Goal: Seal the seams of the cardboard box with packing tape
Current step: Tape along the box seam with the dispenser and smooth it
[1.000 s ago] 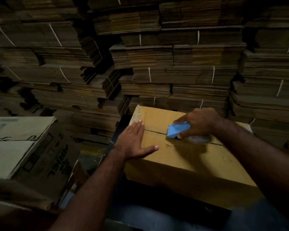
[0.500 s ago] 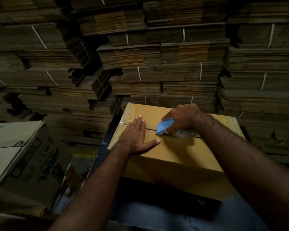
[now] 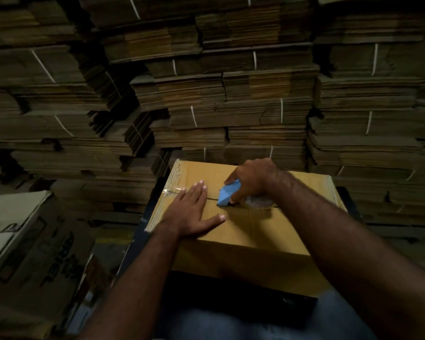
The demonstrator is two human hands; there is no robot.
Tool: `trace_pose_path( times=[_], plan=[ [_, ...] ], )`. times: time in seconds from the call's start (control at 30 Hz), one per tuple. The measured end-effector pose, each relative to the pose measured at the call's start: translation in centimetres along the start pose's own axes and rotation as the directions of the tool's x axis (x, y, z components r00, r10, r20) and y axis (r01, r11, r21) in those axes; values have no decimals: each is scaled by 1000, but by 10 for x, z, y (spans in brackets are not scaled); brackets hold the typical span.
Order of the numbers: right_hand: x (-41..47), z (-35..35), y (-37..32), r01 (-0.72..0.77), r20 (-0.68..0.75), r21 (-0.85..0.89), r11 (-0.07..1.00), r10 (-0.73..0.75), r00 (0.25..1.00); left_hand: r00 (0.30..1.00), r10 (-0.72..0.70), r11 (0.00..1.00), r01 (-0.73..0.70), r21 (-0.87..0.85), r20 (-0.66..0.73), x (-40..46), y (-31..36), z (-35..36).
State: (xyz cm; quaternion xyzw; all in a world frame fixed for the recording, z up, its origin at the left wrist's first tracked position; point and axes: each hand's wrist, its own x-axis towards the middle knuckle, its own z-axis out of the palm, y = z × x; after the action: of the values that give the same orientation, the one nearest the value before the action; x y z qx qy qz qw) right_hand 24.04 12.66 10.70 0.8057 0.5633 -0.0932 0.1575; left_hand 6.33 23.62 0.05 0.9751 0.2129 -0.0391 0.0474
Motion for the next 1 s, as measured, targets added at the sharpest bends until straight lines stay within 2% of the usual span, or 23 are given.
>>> trace_pose_path(
  times=[0.2,0.43,0.53,0.7,0.8,1.0],
  plan=[
    [2,-5,-25,79,-26,-38,996,-80,996,998,-61,998,61,11,-7,-22,-18,5],
    [0,0,-20,89,-81,-65,994,-94,992,1000,-23,999,23,-49,16,-19,12,6],
    [-9,-3,-9,106,-101,-9,994,-107,989,999,-15,1000,16,-27,29,-20,7,7],
    [-43,12,40,4,-29,-21,1000,-5,1000,998,-7,1000,7,13,60,-21,8,4],
    [-45,19,40,-26,-8,-66,997,26,1000,999,-7,999,6,35,36,-20,13,3],
    [-41,21,36,-14,-5,-80,997,14,1000,995,42,998,-46,41,93,-21,40,4]
  ],
)
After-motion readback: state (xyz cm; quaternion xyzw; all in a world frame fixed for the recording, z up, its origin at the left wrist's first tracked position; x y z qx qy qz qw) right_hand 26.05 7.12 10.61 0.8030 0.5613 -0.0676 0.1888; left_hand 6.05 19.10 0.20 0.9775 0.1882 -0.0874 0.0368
